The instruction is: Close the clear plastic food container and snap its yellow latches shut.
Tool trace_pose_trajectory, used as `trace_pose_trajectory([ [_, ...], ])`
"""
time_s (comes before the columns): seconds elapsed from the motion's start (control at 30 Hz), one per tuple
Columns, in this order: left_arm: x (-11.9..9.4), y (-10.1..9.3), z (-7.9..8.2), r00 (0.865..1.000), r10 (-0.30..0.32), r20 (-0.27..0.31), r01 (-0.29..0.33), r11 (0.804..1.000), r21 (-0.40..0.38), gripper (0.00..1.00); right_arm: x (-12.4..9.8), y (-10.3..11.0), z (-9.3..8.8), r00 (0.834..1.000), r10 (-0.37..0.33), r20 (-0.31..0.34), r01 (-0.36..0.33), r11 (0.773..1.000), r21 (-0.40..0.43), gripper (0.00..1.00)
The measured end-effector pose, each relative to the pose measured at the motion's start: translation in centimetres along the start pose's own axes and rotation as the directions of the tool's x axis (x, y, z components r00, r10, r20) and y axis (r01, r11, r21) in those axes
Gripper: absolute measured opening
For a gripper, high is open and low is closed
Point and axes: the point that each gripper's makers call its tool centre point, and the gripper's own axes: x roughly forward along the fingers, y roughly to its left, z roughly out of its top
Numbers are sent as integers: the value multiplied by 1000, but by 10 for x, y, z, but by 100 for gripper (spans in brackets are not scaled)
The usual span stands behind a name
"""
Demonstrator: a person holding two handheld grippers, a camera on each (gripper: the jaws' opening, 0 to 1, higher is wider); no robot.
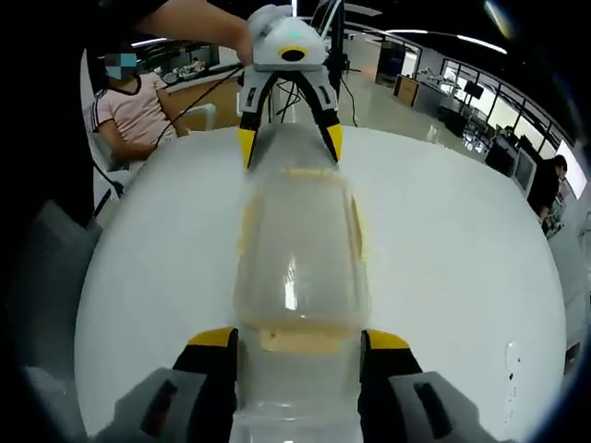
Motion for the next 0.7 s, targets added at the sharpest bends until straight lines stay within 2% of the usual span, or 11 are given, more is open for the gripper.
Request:
trace_pose_trajectory([
  [0.03,1,1,1,1000,0,3,0,1000,9,62,2,2,-5,999,19,-36,-19,1000,2,47],
  [0.17,5,2,-2,1000,-9,-23,10,998,56,56,5,-1,-2,997,20,-69,-22,1000,-20,39],
  [0.23,7,0,-5,999,-15,-40,18,997,75,53,8,-1,-5,994,31,-108,-35,999,-41,39],
  [0.3,7,3,-4,999,-8,-32,11,997,73,53,9,-1,-4,992,51,-119,-57,997,-50,40],
  [0.33,7,5,-5,999,-2,-34,4,997,77,53,9,0,-9,986,63,-156,-68,997,-26,39],
  [0.4,7,7,-5,1000,-2,-27,4,997,76,51,11,-2,-11,981,75,-180,-83,996,-37,39],
  [0.6,6,6,-4,1000,-17,-24,19,995,93,38,16,-6,-2,988,79,-131,-85,996,-36,38],
  [0.7,6,6,-4,999,-24,-23,26,995,98,38,17,-7,-2,988,80,-130,-85,996,-34,38],
])
